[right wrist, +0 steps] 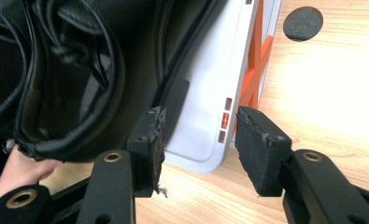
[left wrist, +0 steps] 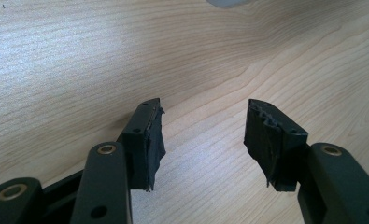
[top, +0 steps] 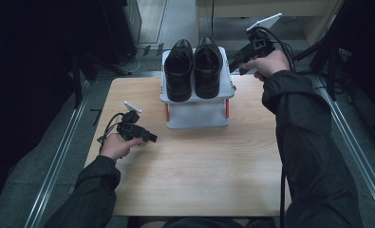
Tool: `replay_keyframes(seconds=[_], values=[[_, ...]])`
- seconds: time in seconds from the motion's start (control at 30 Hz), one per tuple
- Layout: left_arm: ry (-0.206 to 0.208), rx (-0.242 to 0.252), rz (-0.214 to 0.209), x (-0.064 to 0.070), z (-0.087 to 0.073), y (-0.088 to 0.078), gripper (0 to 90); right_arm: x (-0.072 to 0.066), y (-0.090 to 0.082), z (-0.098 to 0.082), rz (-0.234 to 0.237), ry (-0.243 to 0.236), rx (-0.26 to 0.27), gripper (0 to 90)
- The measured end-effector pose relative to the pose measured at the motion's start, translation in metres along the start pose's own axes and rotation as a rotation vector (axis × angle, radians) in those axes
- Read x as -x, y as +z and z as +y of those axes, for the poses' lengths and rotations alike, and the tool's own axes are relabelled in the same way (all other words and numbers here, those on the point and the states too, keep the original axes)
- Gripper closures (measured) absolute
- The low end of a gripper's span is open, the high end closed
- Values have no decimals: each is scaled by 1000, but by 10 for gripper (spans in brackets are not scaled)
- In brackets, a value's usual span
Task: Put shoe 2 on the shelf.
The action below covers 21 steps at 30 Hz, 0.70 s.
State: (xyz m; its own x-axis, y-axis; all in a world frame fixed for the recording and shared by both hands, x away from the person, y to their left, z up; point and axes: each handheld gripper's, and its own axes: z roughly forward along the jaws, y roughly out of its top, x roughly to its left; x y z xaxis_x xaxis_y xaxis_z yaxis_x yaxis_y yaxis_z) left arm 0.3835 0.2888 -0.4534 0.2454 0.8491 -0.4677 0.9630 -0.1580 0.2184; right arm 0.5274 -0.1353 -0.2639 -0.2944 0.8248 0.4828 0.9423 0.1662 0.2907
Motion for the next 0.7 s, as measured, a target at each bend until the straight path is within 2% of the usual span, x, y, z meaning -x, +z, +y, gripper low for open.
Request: replay_keyframes(seconds=[0.33, 0.7], values=[[-5, 0, 5, 0, 0, 1, 461, 24, 6, -25, 6, -12, 12, 517], [-4, 2, 13, -1, 0, 1, 461, 38, 26, -56, 30, -59, 5, 510]])
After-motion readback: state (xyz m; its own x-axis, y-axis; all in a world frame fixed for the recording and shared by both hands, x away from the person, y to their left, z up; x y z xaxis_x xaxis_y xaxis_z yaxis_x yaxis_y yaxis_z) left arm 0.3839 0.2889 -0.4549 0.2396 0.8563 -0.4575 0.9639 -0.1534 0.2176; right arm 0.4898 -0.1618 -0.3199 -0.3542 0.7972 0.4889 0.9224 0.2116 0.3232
